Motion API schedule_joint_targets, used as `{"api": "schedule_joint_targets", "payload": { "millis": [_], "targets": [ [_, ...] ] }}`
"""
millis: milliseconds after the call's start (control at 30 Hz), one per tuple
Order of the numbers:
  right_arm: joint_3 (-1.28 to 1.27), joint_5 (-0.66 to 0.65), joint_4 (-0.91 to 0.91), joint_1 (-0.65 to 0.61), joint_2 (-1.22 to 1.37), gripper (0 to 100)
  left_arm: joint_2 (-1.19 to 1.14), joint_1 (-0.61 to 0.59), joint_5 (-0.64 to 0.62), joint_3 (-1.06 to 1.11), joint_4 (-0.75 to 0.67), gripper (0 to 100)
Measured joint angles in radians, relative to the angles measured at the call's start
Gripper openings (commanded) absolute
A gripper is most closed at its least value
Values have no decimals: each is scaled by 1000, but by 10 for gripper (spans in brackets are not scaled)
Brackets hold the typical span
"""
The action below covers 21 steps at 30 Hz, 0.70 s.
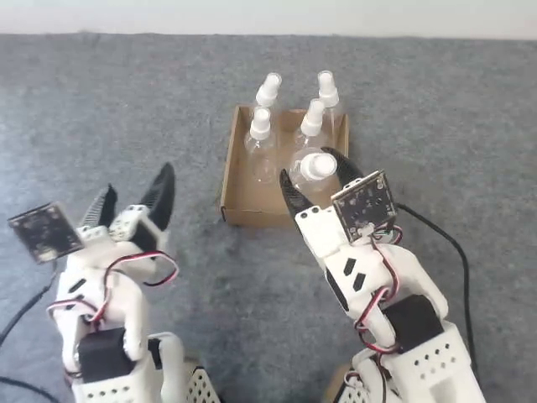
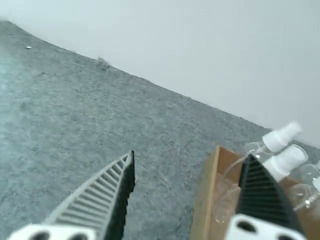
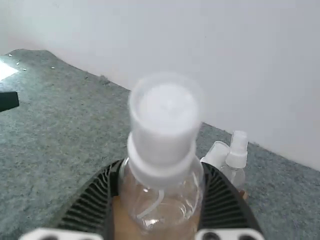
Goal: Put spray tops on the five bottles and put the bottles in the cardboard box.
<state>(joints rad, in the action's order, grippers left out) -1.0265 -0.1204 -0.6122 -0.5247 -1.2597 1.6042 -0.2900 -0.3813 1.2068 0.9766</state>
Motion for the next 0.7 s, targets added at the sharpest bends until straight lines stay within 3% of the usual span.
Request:
{"api": "schedule_joint_targets", "payload": {
  "millis": [233, 700],
  "targets": [
    [-14, -3, 0, 54, 57, 9, 0, -169, -110, 0, -40, 311],
    [-15, -3, 157, 146, 416, 9, 0, -187, -120, 0, -43, 311]
  ]
}}
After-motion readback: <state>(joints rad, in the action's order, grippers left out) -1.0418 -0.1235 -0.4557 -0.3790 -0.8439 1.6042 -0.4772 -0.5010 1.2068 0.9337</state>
